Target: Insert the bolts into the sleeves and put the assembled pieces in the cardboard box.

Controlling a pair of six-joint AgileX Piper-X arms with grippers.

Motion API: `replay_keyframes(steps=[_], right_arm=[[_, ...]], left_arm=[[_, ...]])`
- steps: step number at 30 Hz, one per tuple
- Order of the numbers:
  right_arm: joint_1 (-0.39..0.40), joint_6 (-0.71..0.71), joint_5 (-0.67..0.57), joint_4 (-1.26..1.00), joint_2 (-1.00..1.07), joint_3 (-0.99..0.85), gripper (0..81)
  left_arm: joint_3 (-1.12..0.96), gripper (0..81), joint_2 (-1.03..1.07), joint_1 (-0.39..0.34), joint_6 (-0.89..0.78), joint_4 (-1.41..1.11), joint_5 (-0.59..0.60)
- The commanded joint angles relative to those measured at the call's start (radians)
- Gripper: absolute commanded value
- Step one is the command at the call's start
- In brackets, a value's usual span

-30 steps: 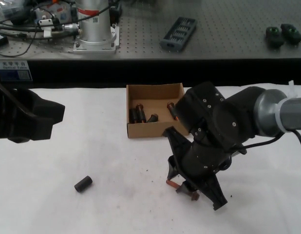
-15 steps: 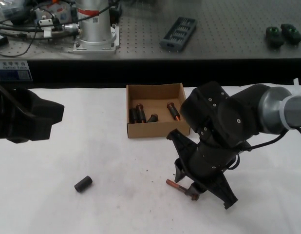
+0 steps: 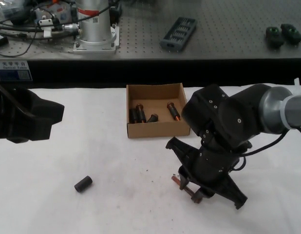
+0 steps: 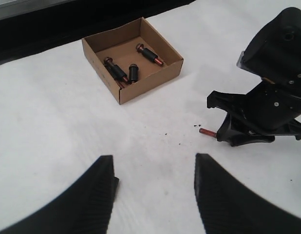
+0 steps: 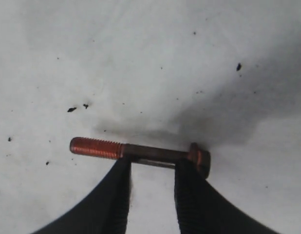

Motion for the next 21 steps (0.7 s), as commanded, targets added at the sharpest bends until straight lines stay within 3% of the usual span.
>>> replay_keyframes(steps=[1, 9, 15, 21], right_arm=[[-0.004, -0.018, 0.017, 0.027, -0.012, 0.003, 25.2], [-0.058, -0.234, 0.034, 0.103, -0.012, 0.018, 25.2], [-0.062, -0.483, 0.037, 0.118, -0.012, 0.018, 25.2], [-0.062, -0.613, 0.039, 0.128, -0.012, 0.018, 25.2]], left_arm=[[-0.011, 37.8, -0.01, -0.003, -0.016, -0.011, 0.005], [-0.011, 37.8, -0.01, -0.003, -0.016, -0.011, 0.005], [-0.011, 37.8, -0.01, -0.003, -0.016, -0.011, 0.005], [-0.011, 37.8, -0.01, -0.003, -0.016, -0.011, 0.005]])
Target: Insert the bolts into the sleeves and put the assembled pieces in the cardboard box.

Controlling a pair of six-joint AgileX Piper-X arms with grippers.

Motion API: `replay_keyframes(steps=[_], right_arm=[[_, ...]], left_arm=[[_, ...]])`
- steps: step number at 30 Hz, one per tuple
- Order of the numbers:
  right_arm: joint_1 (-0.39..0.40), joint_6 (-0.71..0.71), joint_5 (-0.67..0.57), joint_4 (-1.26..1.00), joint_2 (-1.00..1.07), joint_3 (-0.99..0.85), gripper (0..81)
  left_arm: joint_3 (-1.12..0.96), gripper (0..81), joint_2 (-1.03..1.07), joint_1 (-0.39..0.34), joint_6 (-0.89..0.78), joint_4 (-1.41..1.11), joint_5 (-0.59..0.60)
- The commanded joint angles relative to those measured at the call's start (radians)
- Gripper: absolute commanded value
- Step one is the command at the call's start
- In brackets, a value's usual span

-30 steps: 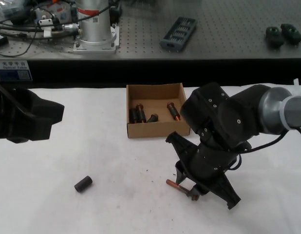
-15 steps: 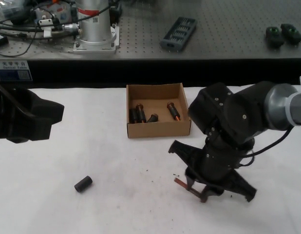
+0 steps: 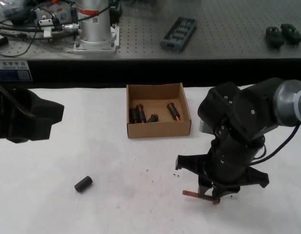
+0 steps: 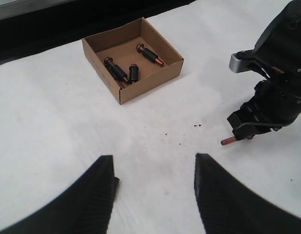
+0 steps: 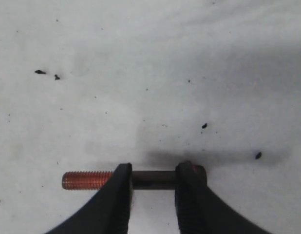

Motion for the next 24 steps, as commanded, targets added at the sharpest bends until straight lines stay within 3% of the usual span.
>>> replay_keyframes(steps=[1, 6, 9, 16, 24], right_arm=[[-0.01, -0.072, 0.033, 0.044, -0.005, 0.013, 25.2], [-0.006, -0.289, 0.005, 0.06, -0.012, 0.006, 25.2], [-0.006, -0.284, -0.068, 0.055, -0.033, -0.015, 25.2], [0.006, 0.101, -0.088, -0.044, -0.103, -0.071, 25.2], [0.093, 0.493, -0.077, -0.038, -0.101, -0.037, 25.2]], left_arm=[[-0.011, 37.8, -0.01, -0.003, -0.016, -0.011, 0.005], [-0.011, 37.8, -0.01, -0.003, -0.016, -0.014, 0.005], [-0.011, 37.8, -0.01, -0.003, -0.016, -0.032, 0.005], [-0.011, 37.8, -0.01, -0.003, -0.032, -0.097, 0.005], [-0.011, 37.8, -0.01, -0.003, -0.046, -0.107, 0.005]])
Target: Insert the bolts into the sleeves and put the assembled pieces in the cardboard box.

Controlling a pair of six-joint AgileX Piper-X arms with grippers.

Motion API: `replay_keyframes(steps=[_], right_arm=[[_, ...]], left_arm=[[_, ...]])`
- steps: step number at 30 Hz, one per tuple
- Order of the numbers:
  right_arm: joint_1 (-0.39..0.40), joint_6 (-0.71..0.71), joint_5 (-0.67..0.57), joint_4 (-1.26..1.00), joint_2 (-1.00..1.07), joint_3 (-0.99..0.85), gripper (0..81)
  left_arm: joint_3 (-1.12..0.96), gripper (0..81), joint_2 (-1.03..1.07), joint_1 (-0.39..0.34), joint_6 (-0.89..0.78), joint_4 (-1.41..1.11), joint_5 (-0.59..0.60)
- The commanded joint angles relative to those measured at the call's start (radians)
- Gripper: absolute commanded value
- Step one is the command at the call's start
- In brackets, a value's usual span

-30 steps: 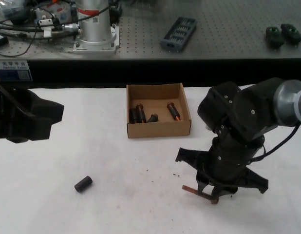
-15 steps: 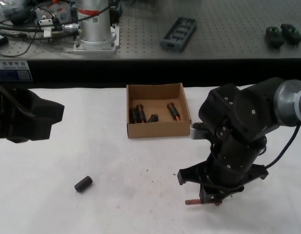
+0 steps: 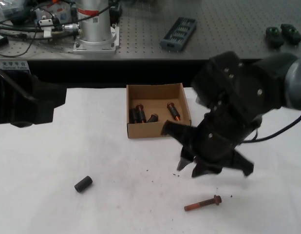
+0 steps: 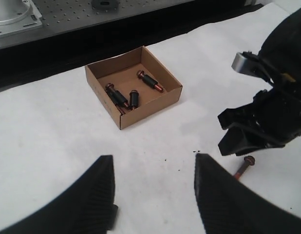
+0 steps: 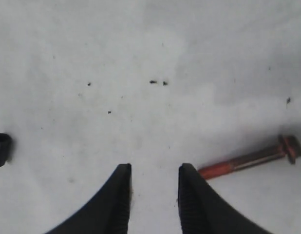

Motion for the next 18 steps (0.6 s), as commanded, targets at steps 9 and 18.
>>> replay_keyframes(steps=[9, 18], right_arm=[[0.041, 0.342, 0.106, 0.027, -0.004, 0.054, 25.2], [0.024, 0.425, 0.107, 0.024, 0.006, 0.056, 29.1]], left_arm=[[-0.011, 37.8, -0.01, -0.003, -0.019, 0.013, 0.001], [-0.011, 37.8, -0.01, -0.003, -0.019, 0.026, 0.001]])
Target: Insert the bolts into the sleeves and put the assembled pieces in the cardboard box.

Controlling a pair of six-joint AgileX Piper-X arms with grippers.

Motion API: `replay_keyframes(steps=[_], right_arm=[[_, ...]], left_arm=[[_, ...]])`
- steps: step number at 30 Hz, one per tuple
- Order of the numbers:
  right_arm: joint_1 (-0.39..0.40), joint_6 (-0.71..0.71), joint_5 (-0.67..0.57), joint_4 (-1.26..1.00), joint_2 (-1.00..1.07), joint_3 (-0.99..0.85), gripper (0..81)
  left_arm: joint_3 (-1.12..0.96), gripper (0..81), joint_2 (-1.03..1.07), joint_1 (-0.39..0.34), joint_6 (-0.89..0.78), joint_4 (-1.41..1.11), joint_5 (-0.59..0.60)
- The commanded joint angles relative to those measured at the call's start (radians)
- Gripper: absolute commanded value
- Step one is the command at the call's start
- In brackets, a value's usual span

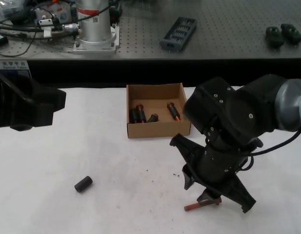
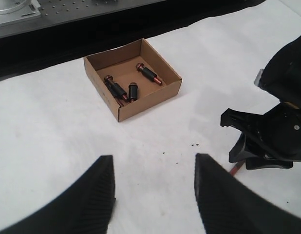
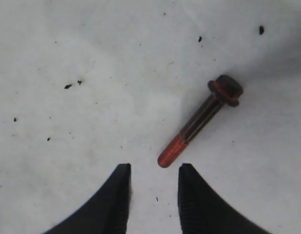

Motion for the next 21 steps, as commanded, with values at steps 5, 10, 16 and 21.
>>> replay_keyframes(steps=[5, 10, 16, 21], right_arm=[[-0.008, 0.045, -0.005, 0.015, 0.016, 0.0, 34.9], [-0.008, 0.074, 0.002, 0.048, 0.016, 0.0, 34.8], [-0.028, 0.095, -0.04, 0.032, 0.017, 0.06, 34.8], [-0.031, 0.095, -0.051, -0.036, 0.017, 0.105, 34.8]], left_arm=[[-0.011, 37.8, -0.01, -0.003, -0.008, -0.004, 0.001], [-0.011, 37.8, -0.01, -0.003, -0.008, -0.004, 0.001], [-0.011, 37.8, -0.01, -0.003, -0.008, -0.004, 0.001], [-0.011, 37.8, -0.01, -0.003, -0.008, -0.004, 0.001]])
